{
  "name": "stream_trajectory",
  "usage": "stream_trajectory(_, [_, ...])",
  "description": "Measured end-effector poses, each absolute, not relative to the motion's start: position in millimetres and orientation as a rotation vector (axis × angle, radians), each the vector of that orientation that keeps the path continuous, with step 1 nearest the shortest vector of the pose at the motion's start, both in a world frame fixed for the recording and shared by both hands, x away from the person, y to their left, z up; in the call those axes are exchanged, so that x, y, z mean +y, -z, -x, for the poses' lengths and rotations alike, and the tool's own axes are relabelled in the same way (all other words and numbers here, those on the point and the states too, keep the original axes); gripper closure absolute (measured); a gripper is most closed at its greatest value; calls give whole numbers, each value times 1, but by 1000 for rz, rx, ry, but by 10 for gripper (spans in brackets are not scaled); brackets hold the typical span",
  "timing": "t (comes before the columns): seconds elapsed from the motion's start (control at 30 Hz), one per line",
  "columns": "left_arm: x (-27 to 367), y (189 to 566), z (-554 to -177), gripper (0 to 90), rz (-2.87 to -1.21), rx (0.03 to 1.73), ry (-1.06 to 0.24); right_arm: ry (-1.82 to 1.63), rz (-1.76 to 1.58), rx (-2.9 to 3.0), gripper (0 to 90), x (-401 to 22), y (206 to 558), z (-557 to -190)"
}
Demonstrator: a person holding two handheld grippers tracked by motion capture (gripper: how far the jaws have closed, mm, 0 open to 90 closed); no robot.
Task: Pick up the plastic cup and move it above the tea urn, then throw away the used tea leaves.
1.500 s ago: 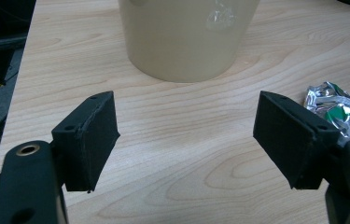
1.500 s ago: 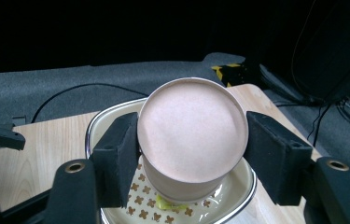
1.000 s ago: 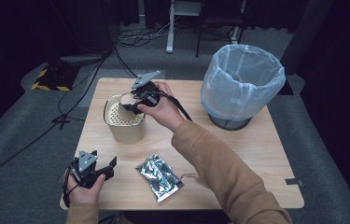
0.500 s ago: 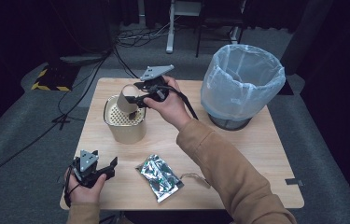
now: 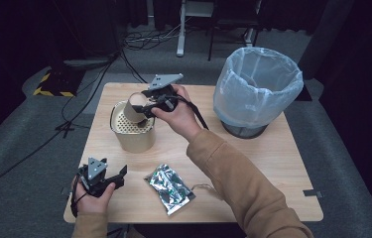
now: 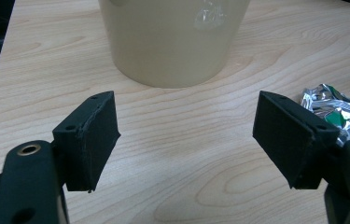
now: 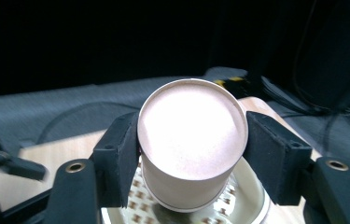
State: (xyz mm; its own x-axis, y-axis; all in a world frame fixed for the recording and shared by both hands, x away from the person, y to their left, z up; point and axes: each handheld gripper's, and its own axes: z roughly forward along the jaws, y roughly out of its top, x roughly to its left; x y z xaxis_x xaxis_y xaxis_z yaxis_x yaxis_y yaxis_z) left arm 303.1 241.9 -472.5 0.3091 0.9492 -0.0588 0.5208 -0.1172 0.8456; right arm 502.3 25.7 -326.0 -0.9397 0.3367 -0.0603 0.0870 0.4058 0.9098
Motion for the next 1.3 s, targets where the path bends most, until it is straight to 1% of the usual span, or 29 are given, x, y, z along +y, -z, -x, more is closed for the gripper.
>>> stream_trajectory(0.53, [236, 472, -309, 226, -1777, 1304, -670, -1624, -414, 2382, 376, 4, 320, -501])
stream_trajectory(0.7, [236, 473, -308, 225, -1774, 1313, -663, -1700, -457, 2313, 376, -15, 305, -500])
stream_trajectory(0.9, [238, 476, -311, 225, -1787, 1320, -661, -1773, -494, 2202, 376, -52, 279, -500])
stream_trajectory(1.13, [236, 480, -319, 227, -1797, 1331, -650, -1880, -618, 2033, 376, -118, 254, -503])
stream_trajectory(1.3, [233, 482, -325, 229, -1815, 1330, -638, -1830, -670, 1955, 376, -162, 242, -503])
